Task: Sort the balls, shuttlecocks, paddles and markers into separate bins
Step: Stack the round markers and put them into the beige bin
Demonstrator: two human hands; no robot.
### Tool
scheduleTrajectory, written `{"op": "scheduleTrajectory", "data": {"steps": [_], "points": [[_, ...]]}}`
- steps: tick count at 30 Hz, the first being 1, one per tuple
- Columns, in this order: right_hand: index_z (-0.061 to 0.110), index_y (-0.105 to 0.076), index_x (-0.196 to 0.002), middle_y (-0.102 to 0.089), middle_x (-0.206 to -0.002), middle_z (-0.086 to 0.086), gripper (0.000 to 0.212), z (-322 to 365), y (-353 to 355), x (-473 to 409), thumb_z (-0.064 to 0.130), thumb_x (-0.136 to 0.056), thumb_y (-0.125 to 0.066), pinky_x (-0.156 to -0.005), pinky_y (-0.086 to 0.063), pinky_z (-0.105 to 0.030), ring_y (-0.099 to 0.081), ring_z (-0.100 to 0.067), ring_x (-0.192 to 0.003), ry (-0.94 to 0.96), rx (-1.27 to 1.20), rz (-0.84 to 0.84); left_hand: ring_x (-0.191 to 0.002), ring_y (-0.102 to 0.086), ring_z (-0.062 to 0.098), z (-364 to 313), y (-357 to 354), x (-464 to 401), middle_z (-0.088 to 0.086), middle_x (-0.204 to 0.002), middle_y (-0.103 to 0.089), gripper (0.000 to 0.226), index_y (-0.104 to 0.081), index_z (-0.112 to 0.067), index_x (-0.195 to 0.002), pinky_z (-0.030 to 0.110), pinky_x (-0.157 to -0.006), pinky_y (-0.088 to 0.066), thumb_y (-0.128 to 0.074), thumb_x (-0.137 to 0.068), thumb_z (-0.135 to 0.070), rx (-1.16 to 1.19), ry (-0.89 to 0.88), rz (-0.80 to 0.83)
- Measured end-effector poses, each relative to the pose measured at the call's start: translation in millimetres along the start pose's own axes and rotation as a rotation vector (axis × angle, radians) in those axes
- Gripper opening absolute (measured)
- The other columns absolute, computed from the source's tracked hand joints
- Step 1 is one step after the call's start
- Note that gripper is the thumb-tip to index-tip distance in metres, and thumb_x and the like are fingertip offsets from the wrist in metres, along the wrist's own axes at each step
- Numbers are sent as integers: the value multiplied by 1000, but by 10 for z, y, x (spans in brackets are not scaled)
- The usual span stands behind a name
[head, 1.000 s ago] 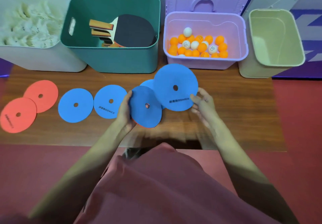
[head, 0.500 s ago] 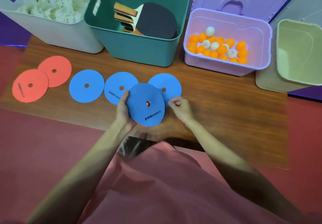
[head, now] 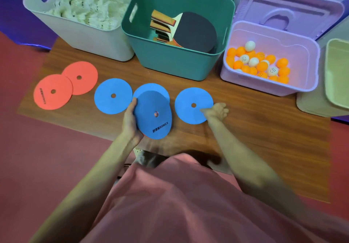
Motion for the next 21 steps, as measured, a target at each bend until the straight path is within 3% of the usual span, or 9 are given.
{"op": "scheduleTrajectory", "data": {"steps": [4,6,9,12,16,18,21], "points": [[-3,-53,-117,-51,-100,-7,34,117,23,117,14,-87,-55,-83,-43,-33,-56,-24,-98,-65,-65,23,-96,-67,24,-215,165,-108,2,-103,-72,32,-69,-23,-97,45,-91,-50,-47,-94,-45,-16,19,12],[1,-58,-113,-63,-106,-11,29,384,115,274,11,-88,-51,-82,-44,-34,-60,-30,-104,75,-17,-38,-103,-65,27,-326,268,-177,3,-111,-70,35,-68,-22,-104,47,-94,-49,-47,-93,-47,-10,39,13],[10,-56,-121,-64,-116,-9,32,882,274,653,7,-91,-46,-86,-41,-31,-57,-26,-106,385,-51,-139,-114,-61,30,-499,418,-294,6,-123,-65,48,-61,-17,-124,52,-98,-46,-50,-91,-50,-8,70,19],[6,-55,-115,-60,-110,-6,32,1279,310,946,10,-85,-47,-84,-44,-31,-57,-20,-99,558,-444,-107,-115,-60,30,-639,527,-391,7,-124,-64,52,-59,-16,-128,51,-98,-47,-51,-90,-51,-19,101,38],[20,-58,-109,-65,-109,-15,28,1425,-337,1092,12,-83,-53,-78,-51,-31,-62,-21,-93,329,-812,250,-108,-64,28,-765,606,-428,6,-120,-67,47,-62,-19,-122,43,-87,-51,-51,-90,-51,21,161,56],[17,-57,-114,-66,-113,-16,29,1483,-725,1213,12,-86,-56,-79,-52,-33,-63,-23,-96,294,-776,357,-114,-61,28,-804,648,-448,5,-122,-66,48,-61,-20,-125,43,-92,-49,-49,-91,-51,55,185,69],[19,-56,-116,-65,-112,-12,26,1449,-1193,1318,7,-92,-55,-72,-52,-26,-64,-20,-92,233,-581,365,-120,-55,32,-837,681,-459,11,-127,-61,50,-58,-16,-127,50,-104,-40,-42,-94,-50,120,227,129]]}}
Point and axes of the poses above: each hand's wrist, its own x-axis away from the middle knuckle, its own y-axis out of the back of the hand, z = x × y, the point moved 10 cm from there along -x, towards the middle knuckle
